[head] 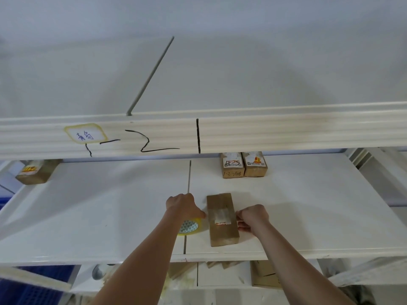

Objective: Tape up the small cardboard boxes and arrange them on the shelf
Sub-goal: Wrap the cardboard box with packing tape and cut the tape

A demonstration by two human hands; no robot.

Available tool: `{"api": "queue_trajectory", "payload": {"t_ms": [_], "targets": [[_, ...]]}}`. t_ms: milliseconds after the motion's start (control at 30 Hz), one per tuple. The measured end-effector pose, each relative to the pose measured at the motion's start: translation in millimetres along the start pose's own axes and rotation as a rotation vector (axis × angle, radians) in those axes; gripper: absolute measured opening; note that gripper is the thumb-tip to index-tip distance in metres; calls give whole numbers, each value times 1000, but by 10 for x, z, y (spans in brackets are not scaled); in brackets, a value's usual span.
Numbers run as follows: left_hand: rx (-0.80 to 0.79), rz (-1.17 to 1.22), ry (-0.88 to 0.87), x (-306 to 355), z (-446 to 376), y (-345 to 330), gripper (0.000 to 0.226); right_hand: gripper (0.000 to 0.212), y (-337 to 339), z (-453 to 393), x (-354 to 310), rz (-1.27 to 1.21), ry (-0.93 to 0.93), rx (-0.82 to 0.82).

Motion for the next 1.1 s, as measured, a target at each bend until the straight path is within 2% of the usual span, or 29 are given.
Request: {"api": "queue_trajectory", "payload": {"t_ms": [133,300,367,467,600,667,800,900,967,1033,1100], "targets": [[11,-2,10,16,-12,0,63,6,-43,25,45,-85,-11,-37],[13,-1,-9,66,-23,-29,64,10,-48,58,41,-92,-12,-40],[11,4,-17,63,-8,-27,63,18,-39,70,-8,-63,31,-42],[16,10,-20,61,-6,-19,61,26,53,137,-169,102,127,68],[8,15,-28,74,-14,-36,61,4,4,237,-375,404,236,176],[14,11,-31,84,-8,-36,61,11,-19,246,-343,436,229,197],[34,19,-42,87,-18,-29,59,22,-79,249,-334,450,248,166],[19,16,-42,106,-16,-69,60,13,-98,240,-335,408,162,144],[14,30,-41,128,-10,-72,60,4,-164,247,-390,485,116,117],[17,44,-49,155,0,-59,60,11,-252,249,-472,588,108,83],[13,48,-52,159,21,-52,60,9,-339,265,-516,686,87,55]]}}
Point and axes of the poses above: each hand's wrist, its own z-axis away from the middle knuckle, its own y-axis out of the back of the hand, x = y × z, the point moved 10 cm from there along -z, towards the middle knuckle, and after that the axes turned 14 degrees about -x, right-handed, at the moved point
